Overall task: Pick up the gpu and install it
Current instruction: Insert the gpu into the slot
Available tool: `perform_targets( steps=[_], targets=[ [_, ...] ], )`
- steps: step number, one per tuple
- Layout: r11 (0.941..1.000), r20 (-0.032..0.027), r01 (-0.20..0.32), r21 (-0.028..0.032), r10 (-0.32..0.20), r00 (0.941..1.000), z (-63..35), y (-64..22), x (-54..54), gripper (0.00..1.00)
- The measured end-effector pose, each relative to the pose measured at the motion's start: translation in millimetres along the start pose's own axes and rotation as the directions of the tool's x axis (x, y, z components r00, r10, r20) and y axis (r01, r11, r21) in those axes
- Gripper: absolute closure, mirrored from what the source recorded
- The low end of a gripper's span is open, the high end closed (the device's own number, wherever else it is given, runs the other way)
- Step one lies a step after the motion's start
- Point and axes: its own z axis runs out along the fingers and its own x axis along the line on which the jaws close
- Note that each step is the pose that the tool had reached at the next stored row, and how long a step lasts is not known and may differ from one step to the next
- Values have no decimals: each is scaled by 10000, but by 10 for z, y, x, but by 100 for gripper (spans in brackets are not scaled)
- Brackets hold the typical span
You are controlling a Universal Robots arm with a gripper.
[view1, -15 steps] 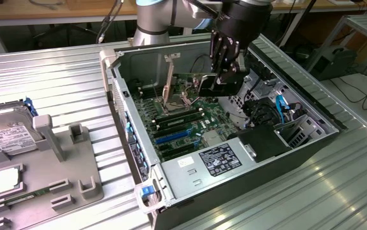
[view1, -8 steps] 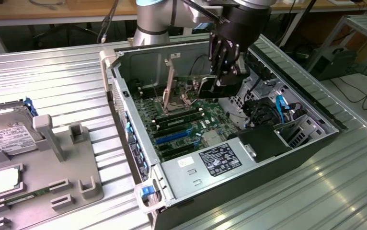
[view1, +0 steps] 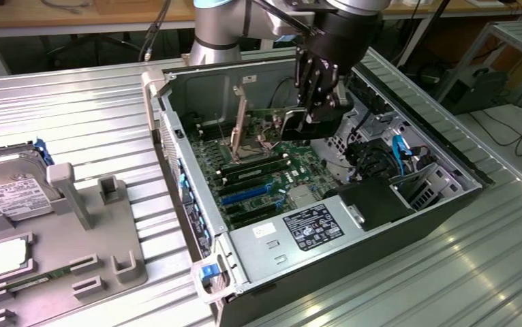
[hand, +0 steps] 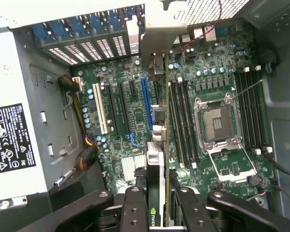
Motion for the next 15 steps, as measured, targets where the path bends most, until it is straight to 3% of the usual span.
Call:
perform_targets(
  steps=[15],
  targets=[
    [9982,-28,600,-22,-600,9982,84,3,-30,73]
  ],
)
